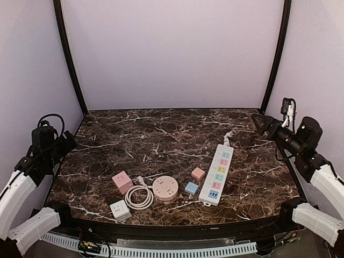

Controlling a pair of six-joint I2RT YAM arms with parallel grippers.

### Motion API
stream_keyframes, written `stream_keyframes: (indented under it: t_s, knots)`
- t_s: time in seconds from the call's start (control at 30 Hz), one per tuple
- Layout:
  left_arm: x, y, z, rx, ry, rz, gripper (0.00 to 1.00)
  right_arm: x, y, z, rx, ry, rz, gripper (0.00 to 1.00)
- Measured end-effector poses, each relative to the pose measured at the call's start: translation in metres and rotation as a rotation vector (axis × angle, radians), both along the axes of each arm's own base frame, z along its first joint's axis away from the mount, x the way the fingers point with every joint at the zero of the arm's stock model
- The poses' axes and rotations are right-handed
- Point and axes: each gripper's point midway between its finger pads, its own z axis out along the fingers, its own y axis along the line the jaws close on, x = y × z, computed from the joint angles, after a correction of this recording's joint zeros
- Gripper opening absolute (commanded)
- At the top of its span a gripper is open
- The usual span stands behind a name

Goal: Insert the plug

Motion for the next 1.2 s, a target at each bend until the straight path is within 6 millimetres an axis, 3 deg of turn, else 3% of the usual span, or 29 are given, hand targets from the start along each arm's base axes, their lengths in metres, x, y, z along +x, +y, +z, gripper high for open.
stream_keyframes:
  t_s: [0.2, 0.33, 0.67, 0.93, 1.2]
  knots:
    - [-0.009, -0.026, -0.010, -0.060, 0.030, -0.130, 1.00, -0.016, -0.005, -0.014, 0.025, 0.095, -0.014, 0.99]
    - [-0.012, -0.057, -0.018, -0.085, 0.064, -0.261, 1.00, -0.030, -0.003, -0.021, 0.041, 0.146, 0.008, 0.99]
    - [-0.020, -0.107, -0.054, -0.084, 0.230, -0.442, 0.96, -0.052, 0.001, -0.056, 0.052, 0.326, 0.029, 0.99]
    - [-0.043, -0.162, -0.079, -0.018, 0.347, -0.631, 0.93, -0.066, 0.009, -0.076, 0.057, 0.401, 0.062, 0.99]
    - [-0.058, -0.197, -0.094, 0.093, 0.431, -0.690, 0.92, -0.067, 0.027, -0.097, 0.021, 0.486, 0.104, 0.99]
